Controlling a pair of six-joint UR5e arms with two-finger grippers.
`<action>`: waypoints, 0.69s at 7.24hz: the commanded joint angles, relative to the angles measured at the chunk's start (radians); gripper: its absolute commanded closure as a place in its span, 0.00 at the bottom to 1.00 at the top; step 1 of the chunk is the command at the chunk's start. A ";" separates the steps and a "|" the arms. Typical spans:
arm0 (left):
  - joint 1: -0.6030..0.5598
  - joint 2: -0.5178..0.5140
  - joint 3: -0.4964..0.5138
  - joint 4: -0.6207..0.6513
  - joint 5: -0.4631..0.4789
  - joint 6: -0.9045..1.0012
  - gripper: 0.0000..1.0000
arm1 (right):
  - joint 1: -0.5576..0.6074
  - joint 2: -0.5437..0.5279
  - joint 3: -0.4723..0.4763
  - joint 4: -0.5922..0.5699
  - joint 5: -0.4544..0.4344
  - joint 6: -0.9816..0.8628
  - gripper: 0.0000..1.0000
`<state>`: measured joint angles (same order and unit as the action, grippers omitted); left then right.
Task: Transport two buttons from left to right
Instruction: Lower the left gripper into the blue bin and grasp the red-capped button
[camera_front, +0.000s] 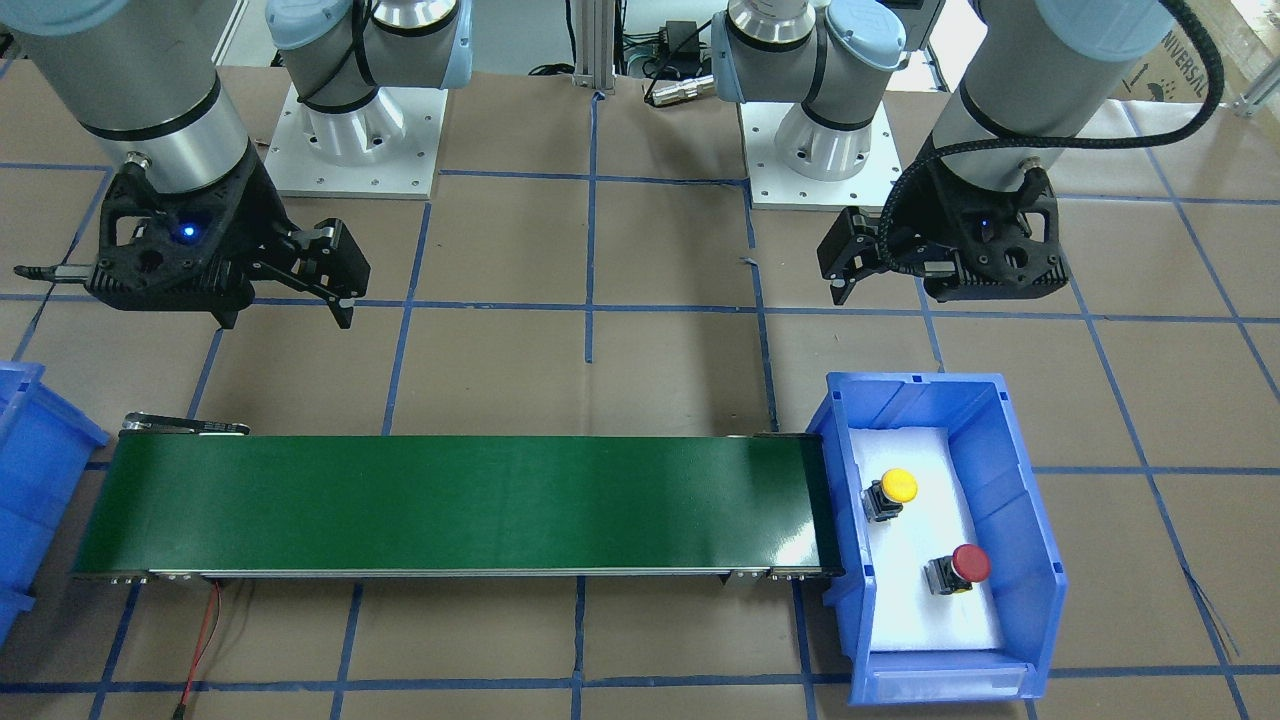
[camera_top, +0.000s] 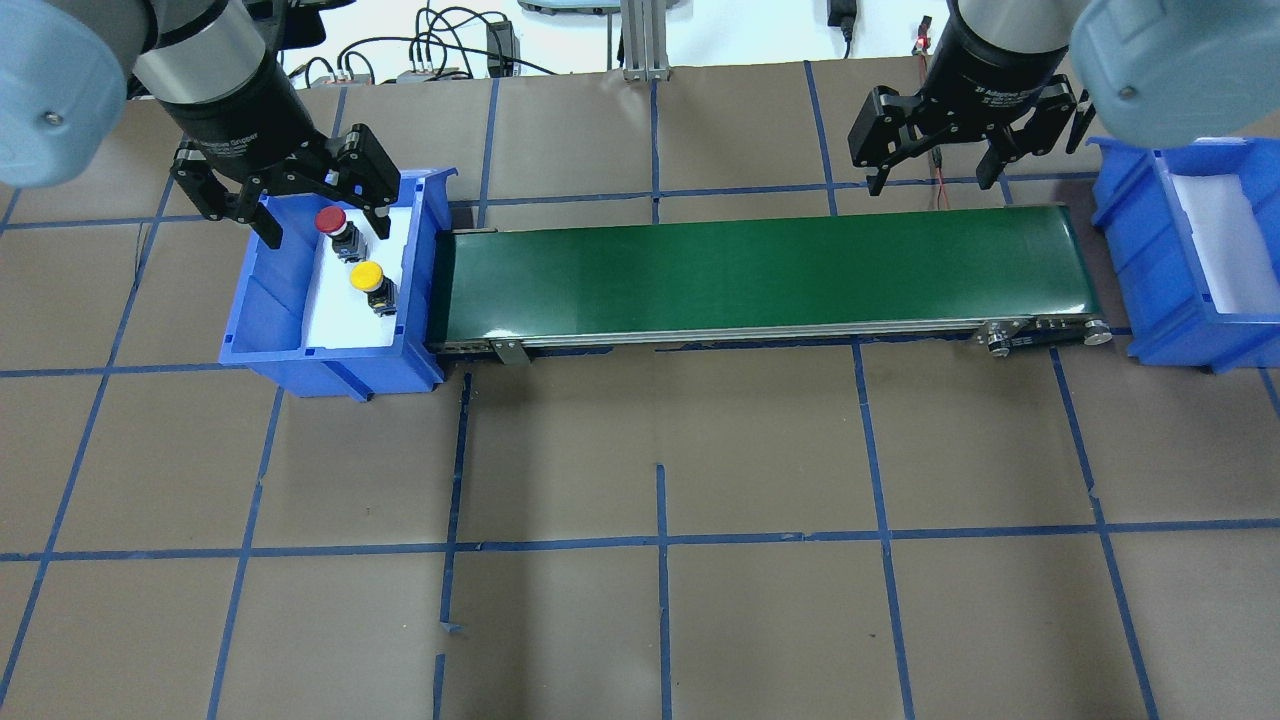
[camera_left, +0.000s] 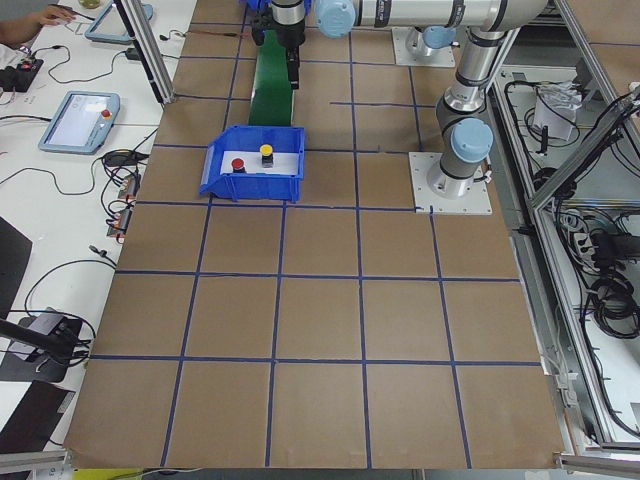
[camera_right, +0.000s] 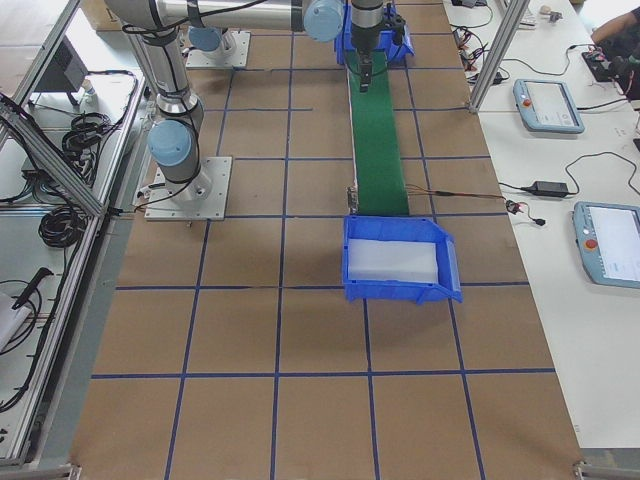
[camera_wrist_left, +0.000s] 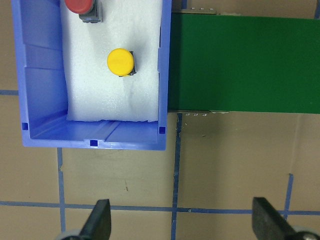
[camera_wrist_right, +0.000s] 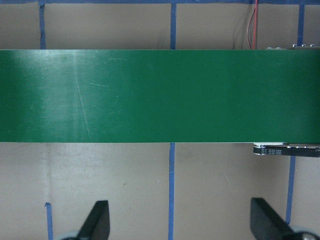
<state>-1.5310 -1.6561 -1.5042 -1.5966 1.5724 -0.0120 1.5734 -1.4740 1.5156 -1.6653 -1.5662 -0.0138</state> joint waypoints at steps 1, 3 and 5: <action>0.009 -0.040 0.022 0.020 0.000 0.000 0.00 | -0.001 0.000 0.000 0.001 0.000 0.000 0.00; 0.023 -0.155 0.147 0.024 0.001 0.001 0.00 | 0.000 -0.002 0.002 0.001 0.000 0.000 0.00; 0.063 -0.327 0.324 0.024 0.001 0.013 0.00 | 0.002 -0.002 0.001 -0.001 0.000 0.000 0.00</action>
<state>-1.4901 -1.8839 -1.2783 -1.5735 1.5719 -0.0078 1.5745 -1.4753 1.5165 -1.6646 -1.5662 -0.0138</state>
